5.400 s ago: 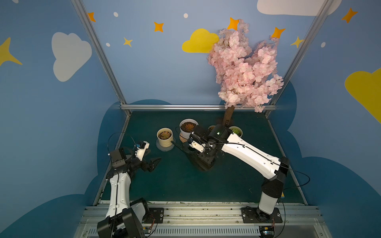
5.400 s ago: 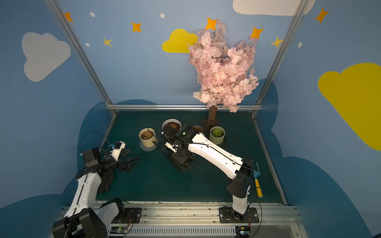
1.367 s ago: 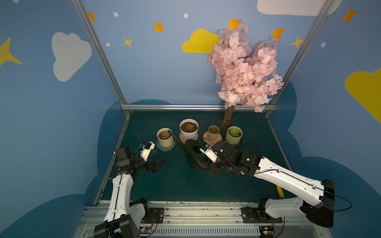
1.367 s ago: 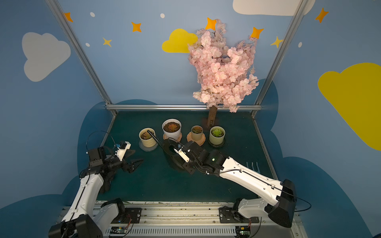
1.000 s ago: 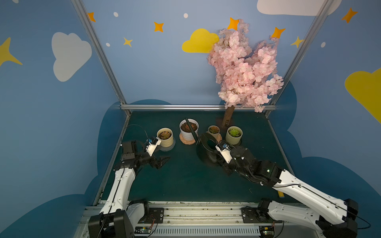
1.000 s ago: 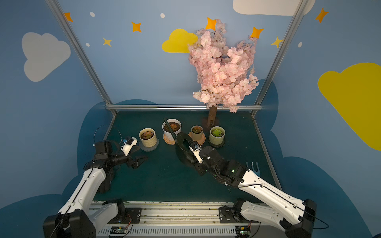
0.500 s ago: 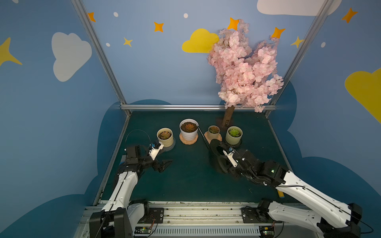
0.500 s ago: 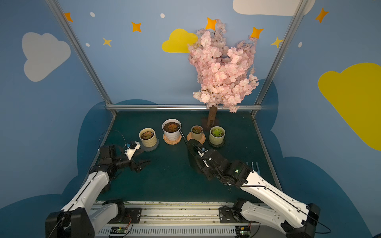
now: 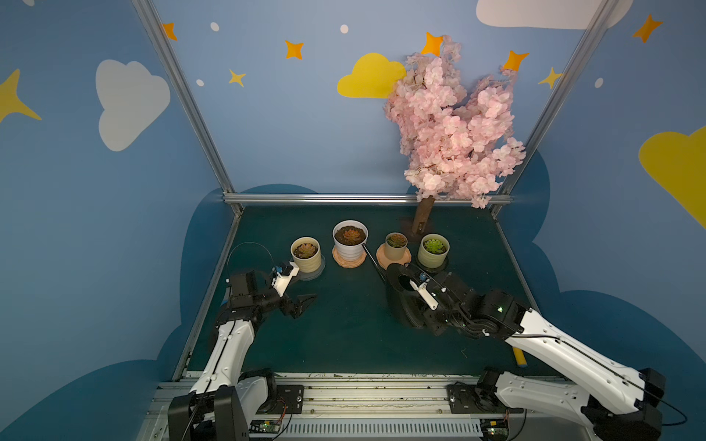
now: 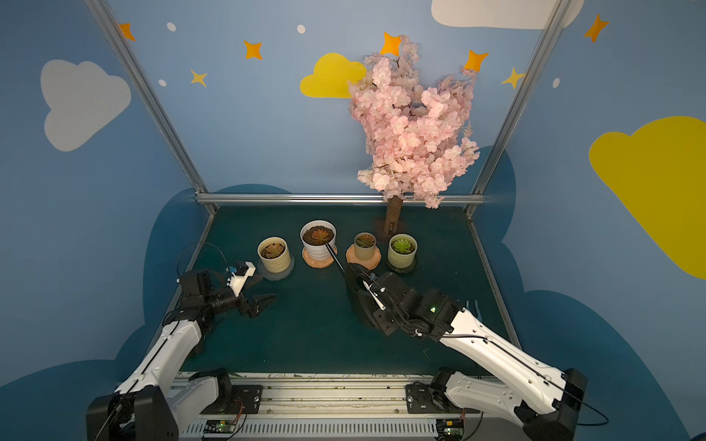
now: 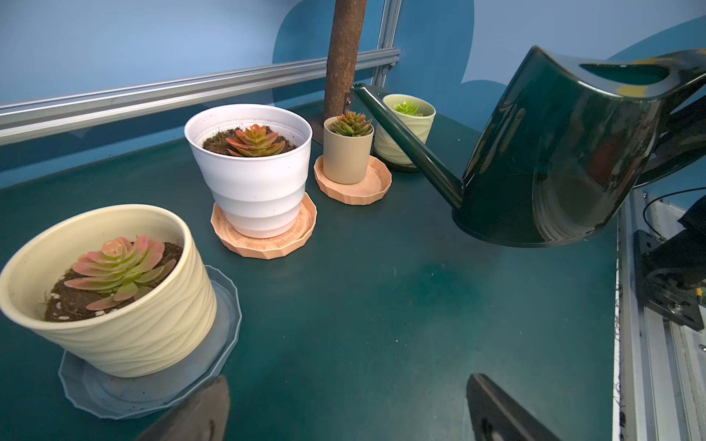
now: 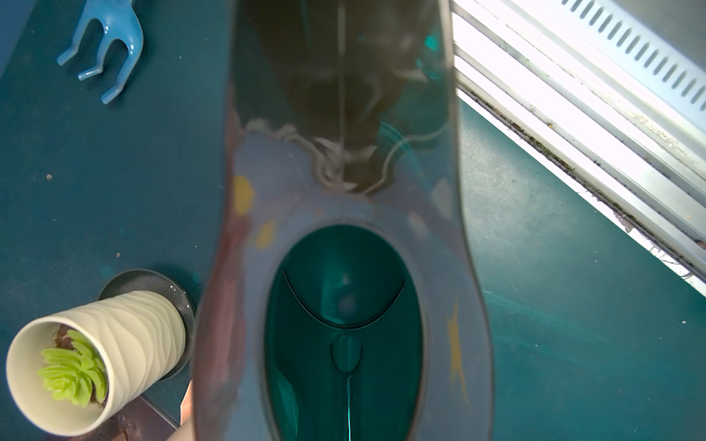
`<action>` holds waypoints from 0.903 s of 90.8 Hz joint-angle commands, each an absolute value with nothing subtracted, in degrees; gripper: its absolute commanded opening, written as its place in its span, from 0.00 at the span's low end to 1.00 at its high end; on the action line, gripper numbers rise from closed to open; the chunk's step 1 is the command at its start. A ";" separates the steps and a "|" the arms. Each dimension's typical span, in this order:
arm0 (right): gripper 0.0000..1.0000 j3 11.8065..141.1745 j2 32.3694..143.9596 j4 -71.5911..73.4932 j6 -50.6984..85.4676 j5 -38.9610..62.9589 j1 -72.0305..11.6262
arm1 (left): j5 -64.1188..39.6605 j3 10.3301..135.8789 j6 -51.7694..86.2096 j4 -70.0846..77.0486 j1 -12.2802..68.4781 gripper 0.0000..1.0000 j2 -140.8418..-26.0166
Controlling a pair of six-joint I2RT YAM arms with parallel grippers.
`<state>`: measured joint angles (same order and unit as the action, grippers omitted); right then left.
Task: Water the succulent around the soil edge
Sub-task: Water the soil of the potted plant with water.
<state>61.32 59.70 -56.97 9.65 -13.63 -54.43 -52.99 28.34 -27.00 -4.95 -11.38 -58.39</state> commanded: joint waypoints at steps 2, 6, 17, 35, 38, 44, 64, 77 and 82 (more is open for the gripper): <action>0.00 64.74 60.74 -57.40 8.48 -13.41 -53.90 | -56.25 27.89 -25.59 -3.56 -13.15 1.00 -58.54; 0.00 65.13 61.25 -57.51 8.36 -13.18 -53.81 | -56.84 28.05 -25.29 -3.44 -13.87 1.00 -58.67; 0.00 65.84 62.45 -57.65 8.09 -13.14 -53.55 | -57.98 28.17 -24.11 -2.77 -15.42 1.00 -58.99; 0.00 68.51 65.29 -59.42 8.05 -13.44 -52.45 | -58.18 28.06 -23.60 -2.37 -16.00 1.00 -58.81; 0.00 69.10 65.86 -59.98 8.13 -13.45 -52.35 | -58.24 28.04 -23.64 -2.37 -16.04 1.00 -58.77; 0.00 69.95 66.98 -60.58 8.16 -13.20 -52.14 | -58.35 28.06 -23.68 -2.46 -16.05 1.00 -58.60; 0.00 71.60 69.72 -61.93 7.90 -12.67 -51.27 | -57.92 27.04 -23.92 -2.73 -16.08 1.00 -55.38; 0.00 72.83 70.74 -62.78 7.61 -12.59 -51.00 | -58.18 26.99 -24.04 -2.71 -16.09 1.00 -55.82; 0.00 73.38 71.08 -63.27 7.57 -12.44 -50.83 | -58.60 27.22 -24.12 -2.81 -16.08 1.00 -56.44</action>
<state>70.26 71.09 -62.59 8.19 -12.43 -51.24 -57.06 27.31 -24.01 -2.72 -15.75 -55.72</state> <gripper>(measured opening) 0.263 0.998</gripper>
